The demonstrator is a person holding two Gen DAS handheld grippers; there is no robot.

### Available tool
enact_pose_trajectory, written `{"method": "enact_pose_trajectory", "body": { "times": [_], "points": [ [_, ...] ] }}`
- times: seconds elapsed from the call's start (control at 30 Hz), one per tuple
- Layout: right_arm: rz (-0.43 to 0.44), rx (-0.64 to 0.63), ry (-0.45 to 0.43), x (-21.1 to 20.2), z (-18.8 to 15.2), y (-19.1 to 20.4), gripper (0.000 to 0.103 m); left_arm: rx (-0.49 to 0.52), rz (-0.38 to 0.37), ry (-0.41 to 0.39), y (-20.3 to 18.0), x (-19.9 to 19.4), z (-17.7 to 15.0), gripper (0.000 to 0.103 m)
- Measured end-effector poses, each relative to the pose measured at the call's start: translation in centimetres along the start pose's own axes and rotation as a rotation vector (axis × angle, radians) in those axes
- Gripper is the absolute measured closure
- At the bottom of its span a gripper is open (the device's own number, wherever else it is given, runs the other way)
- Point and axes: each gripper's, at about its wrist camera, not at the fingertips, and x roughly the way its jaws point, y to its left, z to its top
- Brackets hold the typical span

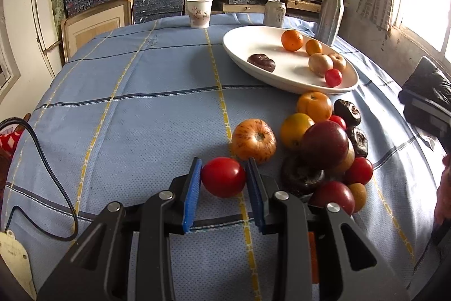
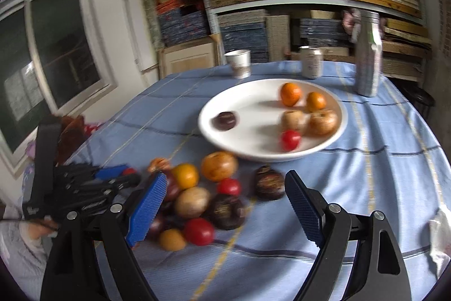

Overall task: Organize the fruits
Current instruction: 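Grasp the dark plum in the pile with the right gripper, then lower the tomato onto the plate with the left gripper while the right releases the plum there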

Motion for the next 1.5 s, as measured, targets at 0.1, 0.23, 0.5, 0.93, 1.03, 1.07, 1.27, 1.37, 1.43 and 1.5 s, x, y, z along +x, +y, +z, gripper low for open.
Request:
{"method": "enact_pose_trajectory", "body": {
  "times": [0.1,0.23,0.5,0.93,1.03,1.07,1.27,1.37,1.43,1.5],
  "points": [
    [0.003,-0.099,0.043,1.4,-0.4,2.9,0.017,-0.009,0.005,0.003,0.3,0.1,0.1,0.072],
    [-0.001,-0.186,0.081,2.7,-0.1,5.7,0.020,-0.019,0.010,0.000,0.6,-0.1,0.1,0.072],
    [0.007,-0.202,0.158,5.3,0.4,7.0,0.038,-0.042,0.018,0.006,1.3,0.0,0.1,0.072],
    [0.047,-0.195,0.207,6.7,0.2,7.4,0.063,-0.033,0.019,0.016,0.9,0.3,0.0,0.072],
    [0.052,-0.188,0.203,6.7,0.2,7.4,0.064,-0.034,0.019,0.018,0.9,0.3,0.0,0.072],
    [0.055,-0.186,0.203,6.7,0.2,7.3,0.064,-0.033,0.019,0.018,0.9,0.3,0.0,0.072],
    [0.061,-0.159,0.181,6.0,0.5,6.5,0.064,-0.028,0.017,-0.013,0.6,-0.2,0.0,0.072],
    [0.059,-0.138,0.150,4.7,0.7,5.6,0.064,-0.009,0.018,-0.039,0.1,-0.7,0.1,0.072],
    [0.054,-0.119,0.122,3.4,0.8,4.8,0.064,-0.008,0.012,-0.061,-0.1,-1.5,0.4,0.072],
    [0.049,-0.097,0.094,2.1,1.0,3.9,0.064,-0.025,-0.010,-0.076,-0.1,-2.2,1.0,0.072]
  ]
}}
